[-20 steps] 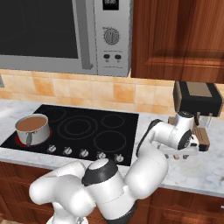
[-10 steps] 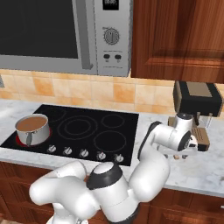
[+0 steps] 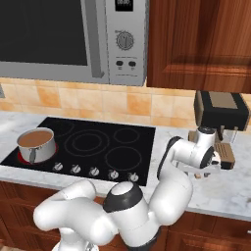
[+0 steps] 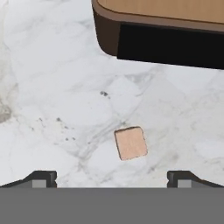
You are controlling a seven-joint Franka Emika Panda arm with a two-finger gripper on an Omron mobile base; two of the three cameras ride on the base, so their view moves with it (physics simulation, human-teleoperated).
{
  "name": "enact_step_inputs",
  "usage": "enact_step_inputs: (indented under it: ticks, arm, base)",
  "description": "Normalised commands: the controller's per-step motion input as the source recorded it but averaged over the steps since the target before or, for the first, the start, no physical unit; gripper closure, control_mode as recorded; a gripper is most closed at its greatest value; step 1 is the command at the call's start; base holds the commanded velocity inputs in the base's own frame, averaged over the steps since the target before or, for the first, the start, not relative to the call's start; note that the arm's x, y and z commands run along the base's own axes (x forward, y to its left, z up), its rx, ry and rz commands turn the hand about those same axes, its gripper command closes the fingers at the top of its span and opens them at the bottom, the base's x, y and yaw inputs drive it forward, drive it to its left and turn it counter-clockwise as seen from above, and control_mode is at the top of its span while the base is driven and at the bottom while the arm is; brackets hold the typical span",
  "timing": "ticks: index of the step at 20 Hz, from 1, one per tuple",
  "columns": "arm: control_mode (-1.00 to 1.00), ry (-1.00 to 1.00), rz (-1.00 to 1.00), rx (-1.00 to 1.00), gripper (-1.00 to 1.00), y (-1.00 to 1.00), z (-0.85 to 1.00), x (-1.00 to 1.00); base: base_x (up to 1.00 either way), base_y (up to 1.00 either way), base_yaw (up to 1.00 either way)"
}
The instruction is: Pick up the sugar cube(s) and place them in the saucepan with hot chocolate.
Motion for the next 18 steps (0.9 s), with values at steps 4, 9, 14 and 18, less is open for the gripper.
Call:
enact_step_inputs:
  ticks: [4,9,14,18]
  arm:
    - [-1.00,0.00,0.00,0.02,-1.00,-0.12,-0.10,0.06]
    - [-1.00,0.00,0.00,0.02,-1.00,-0.12,-0.06,0.11]
    - [-1.00,-0.01,0.00,0.01,-1.00,-0.01,-0.11,0.16]
    - [-1.00,0.00,0.00,0.00,-1.00,0.00,-0.14,0.08]
  base:
    - [0.00,0.00,0.00]
    - [0.00,0.00,0.00]
    - [0.00,0.00,0.00]
    - [0.00,0.00,0.00]
